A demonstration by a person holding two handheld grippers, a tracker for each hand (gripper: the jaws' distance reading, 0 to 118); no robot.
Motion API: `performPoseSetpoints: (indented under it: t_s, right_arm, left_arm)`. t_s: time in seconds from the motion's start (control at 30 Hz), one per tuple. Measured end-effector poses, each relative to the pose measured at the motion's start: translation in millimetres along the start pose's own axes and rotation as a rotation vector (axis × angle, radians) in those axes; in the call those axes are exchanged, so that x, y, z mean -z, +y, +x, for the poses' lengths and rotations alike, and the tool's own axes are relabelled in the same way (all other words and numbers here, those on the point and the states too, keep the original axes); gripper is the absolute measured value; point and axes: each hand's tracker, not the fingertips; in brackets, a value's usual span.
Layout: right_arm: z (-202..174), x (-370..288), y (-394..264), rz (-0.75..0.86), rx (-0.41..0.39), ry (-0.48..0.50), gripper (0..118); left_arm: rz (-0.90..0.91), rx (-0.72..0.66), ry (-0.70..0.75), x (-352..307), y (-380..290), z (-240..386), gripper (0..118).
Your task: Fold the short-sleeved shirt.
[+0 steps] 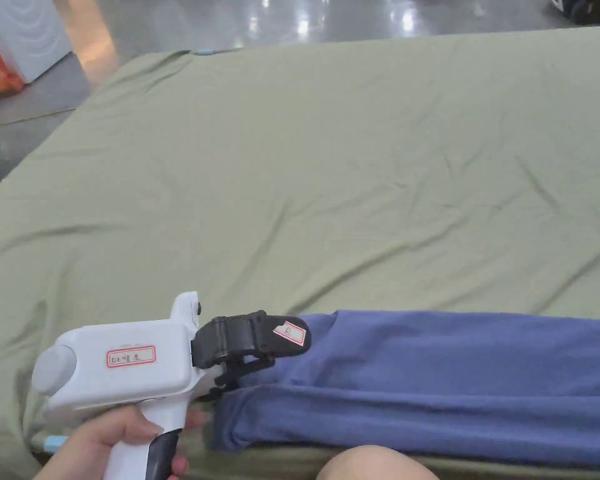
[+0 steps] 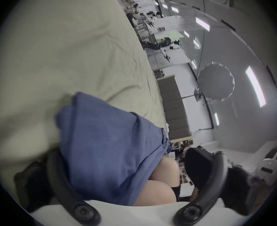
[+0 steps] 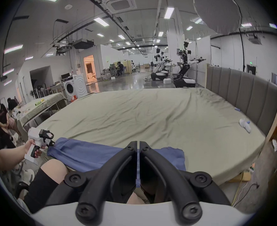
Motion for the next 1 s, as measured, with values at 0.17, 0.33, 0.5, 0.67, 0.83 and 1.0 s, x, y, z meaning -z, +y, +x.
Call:
performPoseSetpoints:
  t_s: [0.17, 0.33, 0.5, 0.67, 0.83, 1.0]
  right_arm:
    - [-6, 1, 5, 0.01, -0.005, 0.053, 5]
    - [-10, -2, 4, 0.027, -0.027, 0.083, 5]
    - [-4, -4, 0, 0.05, -0.032, 0.126, 5]
    - [1, -8, -11, 0.076, -0.027, 0.143, 5]
    - [9, -8, -20, 0.095, -0.029, 0.178, 5]
    - [27, -13, -25, 0.124, -0.005, 0.214, 5]
  left_arm:
    - [-0.04, -0.041, 0.107, 9, 17, -14, 5]
    - [0.021, -0.063, 0.153, -37, 16, 43, 5]
    - [0.045, -0.079, 0.41, -88, 56, 35, 5]
    - [-0.048, -0.047, 0.683, -105, 69, 68, 5]
    - [-0.062, 0.009, 0.705, -50, 55, 136, 5]
    - [-0.191, 0.113, 0.657, 45, 30, 185, 5]
